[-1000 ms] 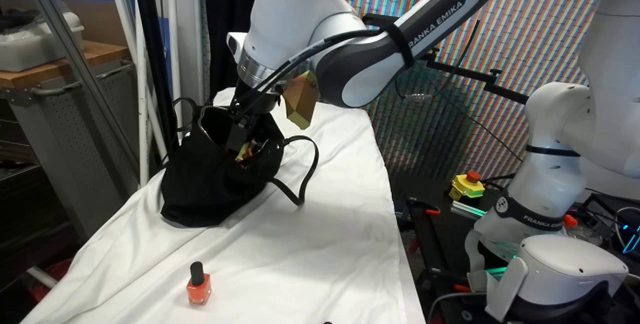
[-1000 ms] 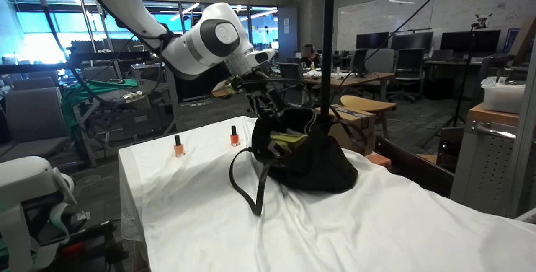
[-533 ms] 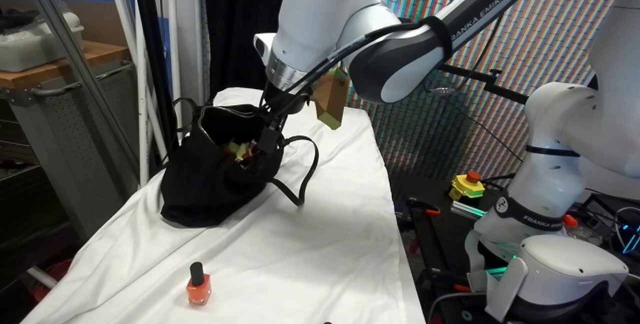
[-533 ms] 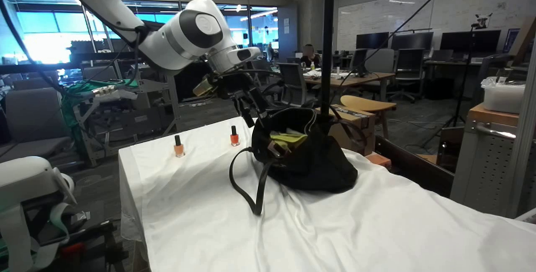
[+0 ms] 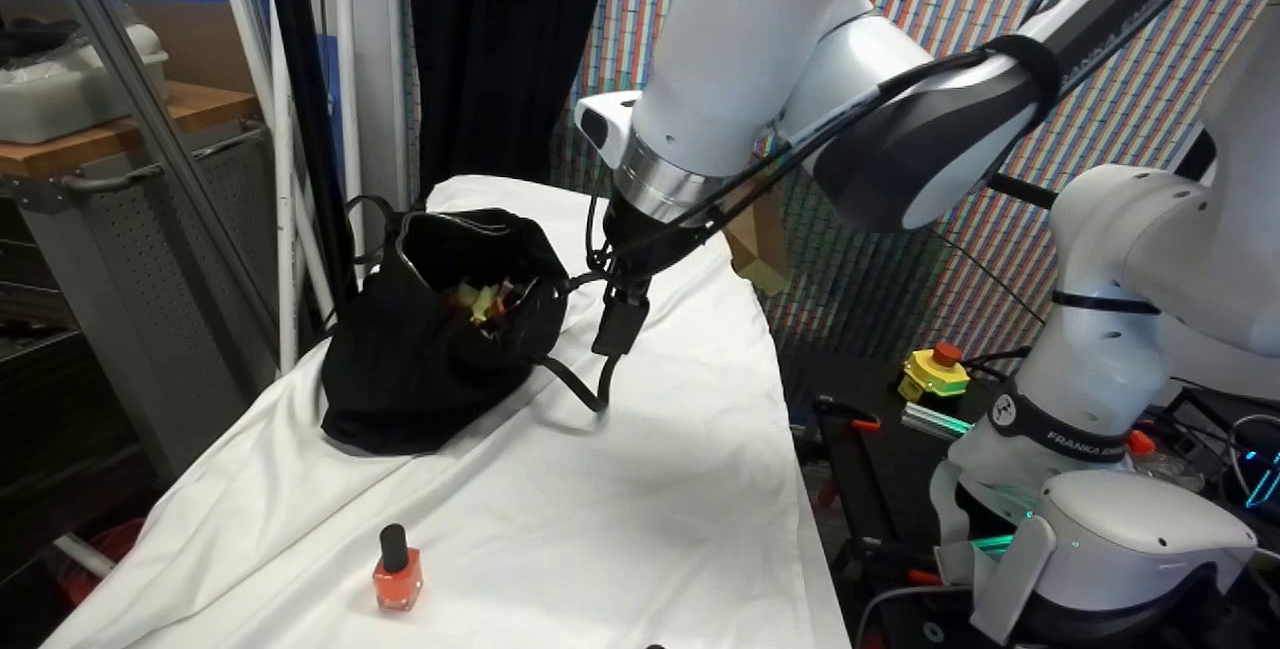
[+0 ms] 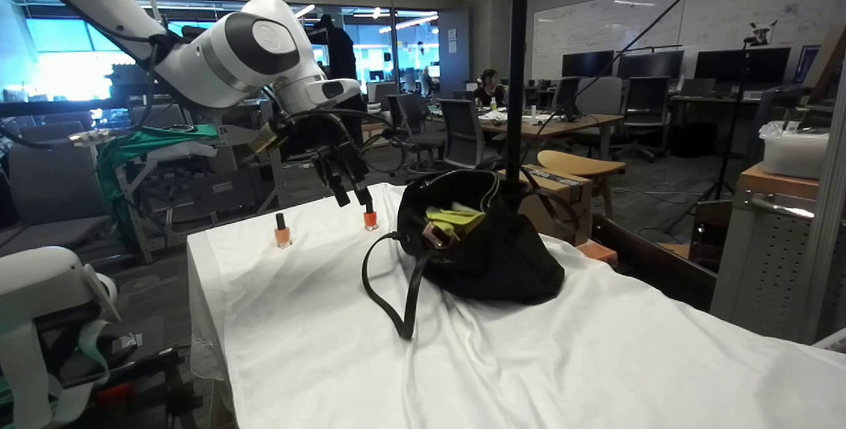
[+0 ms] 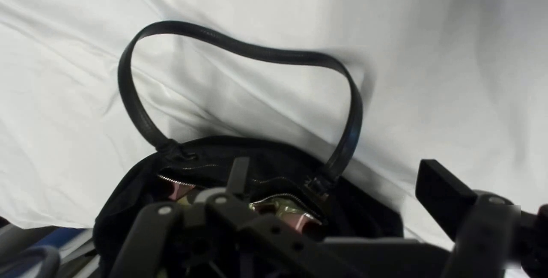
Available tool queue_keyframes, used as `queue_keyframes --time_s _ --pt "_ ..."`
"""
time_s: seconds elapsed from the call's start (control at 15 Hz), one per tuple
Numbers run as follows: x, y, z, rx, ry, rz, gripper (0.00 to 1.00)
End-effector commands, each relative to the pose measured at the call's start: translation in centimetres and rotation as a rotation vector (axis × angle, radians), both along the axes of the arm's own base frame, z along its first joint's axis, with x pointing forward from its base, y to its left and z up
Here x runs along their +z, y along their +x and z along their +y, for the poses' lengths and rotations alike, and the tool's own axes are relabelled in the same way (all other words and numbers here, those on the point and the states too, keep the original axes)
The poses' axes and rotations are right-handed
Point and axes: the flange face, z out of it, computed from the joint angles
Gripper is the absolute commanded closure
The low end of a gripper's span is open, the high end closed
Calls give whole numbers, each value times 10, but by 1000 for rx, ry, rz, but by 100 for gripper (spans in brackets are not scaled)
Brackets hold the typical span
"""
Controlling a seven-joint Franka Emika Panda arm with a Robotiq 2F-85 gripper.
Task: Pick up the nail polish and put them in the bag
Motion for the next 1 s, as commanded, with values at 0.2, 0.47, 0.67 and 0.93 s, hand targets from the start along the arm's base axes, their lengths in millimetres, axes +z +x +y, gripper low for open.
queue_keyframes --time_s 0.2,0.47,0.67,0.93 --pt "-8 -32 57 94 26 40 0" --pt "-20 -37 98 135 50 81 0" --pt "-28 -37 125 158 70 107 0" --pt "-37 -21 149 177 86 98 0"
